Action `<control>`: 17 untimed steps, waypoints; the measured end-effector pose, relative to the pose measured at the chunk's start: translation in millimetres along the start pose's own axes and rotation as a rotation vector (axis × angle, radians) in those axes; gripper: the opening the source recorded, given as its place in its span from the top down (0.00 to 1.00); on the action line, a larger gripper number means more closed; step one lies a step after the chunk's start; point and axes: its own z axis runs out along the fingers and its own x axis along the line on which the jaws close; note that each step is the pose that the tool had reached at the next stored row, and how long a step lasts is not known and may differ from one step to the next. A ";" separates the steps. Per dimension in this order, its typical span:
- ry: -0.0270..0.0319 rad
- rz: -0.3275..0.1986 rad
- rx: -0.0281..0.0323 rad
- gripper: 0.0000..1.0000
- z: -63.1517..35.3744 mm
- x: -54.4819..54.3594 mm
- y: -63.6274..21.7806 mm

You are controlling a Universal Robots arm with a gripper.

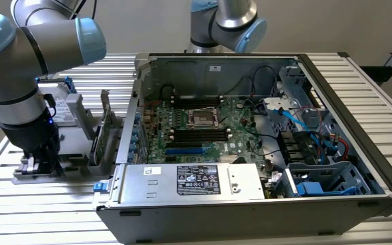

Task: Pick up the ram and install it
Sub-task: 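Pick up the ram and move it above insertion slot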

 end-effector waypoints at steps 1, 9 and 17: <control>0.0001 0.002 -0.0001 0.78 0.0 0.0 0.0; -0.0010 0.013 -0.0010 0.86 0.0 0.1 0.0; -0.0009 0.013 -0.0012 0.86 -0.5 0.2 -1.4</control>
